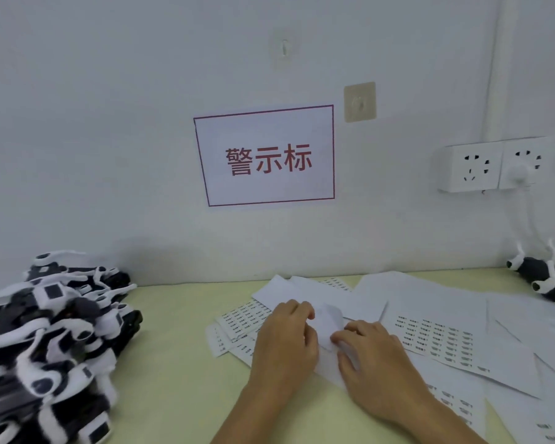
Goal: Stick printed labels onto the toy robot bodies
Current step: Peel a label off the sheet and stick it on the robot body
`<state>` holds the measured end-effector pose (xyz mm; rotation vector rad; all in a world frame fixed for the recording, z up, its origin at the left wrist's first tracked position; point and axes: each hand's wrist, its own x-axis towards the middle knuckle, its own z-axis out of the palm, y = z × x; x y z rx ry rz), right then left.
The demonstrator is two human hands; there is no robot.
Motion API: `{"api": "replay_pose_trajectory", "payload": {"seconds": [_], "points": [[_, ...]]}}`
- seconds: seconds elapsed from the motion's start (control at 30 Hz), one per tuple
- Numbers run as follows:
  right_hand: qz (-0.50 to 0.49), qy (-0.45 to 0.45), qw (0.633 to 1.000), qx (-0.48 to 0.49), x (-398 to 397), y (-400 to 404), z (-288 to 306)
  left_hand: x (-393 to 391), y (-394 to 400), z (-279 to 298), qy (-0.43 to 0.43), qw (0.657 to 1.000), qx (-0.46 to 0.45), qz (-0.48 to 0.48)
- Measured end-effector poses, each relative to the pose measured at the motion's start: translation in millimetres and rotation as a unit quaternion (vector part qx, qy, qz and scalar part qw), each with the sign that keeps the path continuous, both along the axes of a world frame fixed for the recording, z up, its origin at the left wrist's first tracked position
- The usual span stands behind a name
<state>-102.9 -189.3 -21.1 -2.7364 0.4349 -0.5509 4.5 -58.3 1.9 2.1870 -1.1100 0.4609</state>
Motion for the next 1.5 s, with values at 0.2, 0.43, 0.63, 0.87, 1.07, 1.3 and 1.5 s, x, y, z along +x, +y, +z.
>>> {"api": "replay_pose_trajectory", "payload": {"seconds": [0.2, 0.43, 0.63, 0.87, 1.07, 1.3, 1.5], "points": [[-0.007, 0.013, 1.000, -0.006, 0.9, 1.0, 2.6, 15.5, 3.9, 40.9, 0.025, 0.943, 0.286, 0.167], [-0.007, 0.014, 1.000, -0.001, -1.9, 1.9, 3.7, 68.8, 58.0, 81.3, -0.013, 0.837, 0.488, 0.247], [-0.007, 0.011, 1.000, 0.006, -0.1, 0.8, 2.8, 95.3, 109.7, 132.8, -0.042, 0.698, 0.615, 0.366], [-0.007, 0.006, 1.000, 0.000, 0.0, 0.3, 1.0, 108.2, 127.1, 160.3, 0.113, 0.588, 0.679, 0.425], [-0.009, 0.003, 1.000, 0.003, 0.9, 0.8, 1.0, 108.0, 138.1, 167.2, 0.084, 0.573, 0.723, 0.377], [-0.007, 0.004, 1.000, 0.009, 1.0, 0.6, 1.4, 109.0, 157.3, 155.2, -0.007, 0.684, 0.671, 0.286], [-0.006, 0.006, 1.000, 0.011, 0.8, 0.2, 2.1, 116.3, 163.4, 156.7, 0.007, 0.771, 0.591, 0.237]]}}
